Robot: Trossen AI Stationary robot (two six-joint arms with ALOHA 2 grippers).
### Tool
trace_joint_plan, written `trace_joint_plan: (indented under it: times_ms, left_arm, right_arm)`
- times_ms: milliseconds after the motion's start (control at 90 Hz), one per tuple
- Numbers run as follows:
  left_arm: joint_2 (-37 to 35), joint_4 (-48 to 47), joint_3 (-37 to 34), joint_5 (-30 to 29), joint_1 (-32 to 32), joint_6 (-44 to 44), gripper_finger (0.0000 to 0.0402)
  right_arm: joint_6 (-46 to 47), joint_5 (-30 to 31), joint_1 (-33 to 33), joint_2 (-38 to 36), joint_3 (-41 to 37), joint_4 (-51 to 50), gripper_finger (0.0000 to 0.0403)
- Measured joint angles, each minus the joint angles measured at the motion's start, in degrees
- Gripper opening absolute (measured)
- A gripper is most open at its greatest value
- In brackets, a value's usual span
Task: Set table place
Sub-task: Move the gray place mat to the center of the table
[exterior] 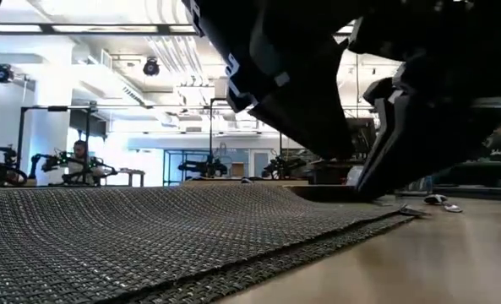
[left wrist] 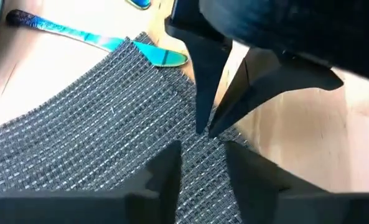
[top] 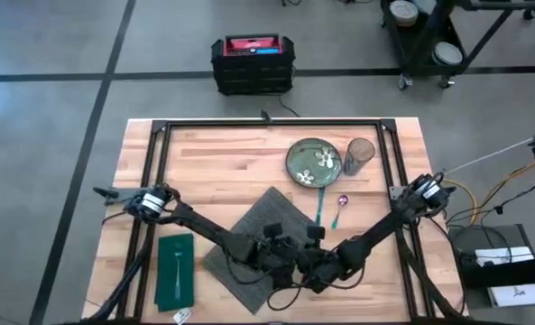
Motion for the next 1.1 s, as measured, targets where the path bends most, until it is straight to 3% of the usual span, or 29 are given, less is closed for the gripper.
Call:
trace_joint_plan:
  times_ms: [144,300,633,1100]
  left_arm:
    - [0.00,0.07,-0.60,0.26,0.04,-0.06,0.0186]
    - [0.00,1.20,-3.32,1.82,0.02,-0.39,0.0194]
    - [-0.02,7.93,-6.42,1.96,0.31,-0.20,0.0146]
    - [0.00,2.74,-7.68,-0.22,1.89,-0.46,0.0085]
  right_arm:
    - [0.22,-0.32,0.22,0.82,-0.27,0.32,0.0018]
    - [-2.48,-1.59,1.15,0.30,0.74,0.39,0.0018]
    - [-4.78,-2.88,1.77,2.90,0.50,4.10,0.0018]
    - [-3.75,-2.44,1.77,4.21,-0.08,5.15,0.0018]
